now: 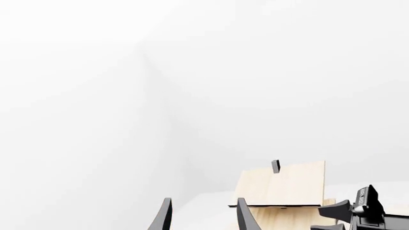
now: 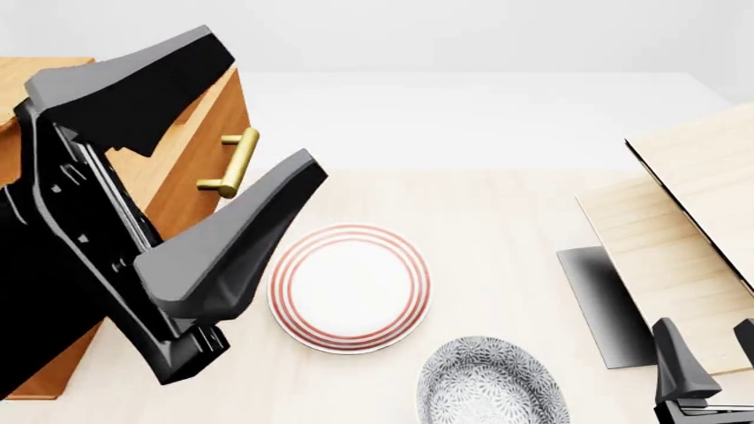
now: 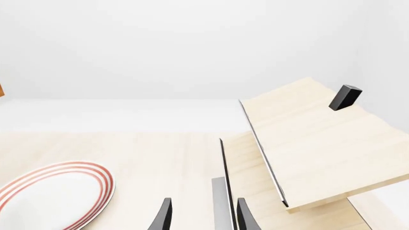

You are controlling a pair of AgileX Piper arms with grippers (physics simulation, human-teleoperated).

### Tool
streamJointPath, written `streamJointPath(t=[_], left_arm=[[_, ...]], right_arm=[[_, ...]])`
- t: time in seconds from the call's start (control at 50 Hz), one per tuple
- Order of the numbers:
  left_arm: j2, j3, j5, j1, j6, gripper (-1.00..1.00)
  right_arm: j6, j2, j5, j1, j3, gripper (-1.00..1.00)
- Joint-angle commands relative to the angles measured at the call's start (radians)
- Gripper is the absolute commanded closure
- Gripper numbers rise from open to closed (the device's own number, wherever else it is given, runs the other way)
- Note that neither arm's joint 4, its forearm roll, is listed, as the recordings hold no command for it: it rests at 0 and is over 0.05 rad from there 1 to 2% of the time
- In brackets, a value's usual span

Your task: Close the top drawer of the cabinet.

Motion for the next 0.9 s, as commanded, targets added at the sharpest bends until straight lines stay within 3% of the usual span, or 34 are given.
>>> streamJointPath(t=[0.02,0.12,0.48,0.64,0.9], left_arm=[[0.103,-0.044,-0.039,-0.051,0.047,-1.00],[0.181,-0.048,-0.071,-0.097,0.112,-1.00],[0.335,-0.038,-0.123,-0.013,0.225,-1.00],[0.367,-0.076,-0.095,0.027,0.279,-1.00],[0.425,-0.019,-0.057,0.066,0.396,-1.00]], right_arm=[[0.000,0.000,0.000,0.000,0.000,-1.00],[0.000,0.000,0.000,0.000,0.000,-1.00],[0.000,0.000,0.000,0.000,0.000,-1.00],[0.000,0.000,0.000,0.000,0.000,-1.00],[0.000,0.000,0.000,0.000,0.000,-1.00]])
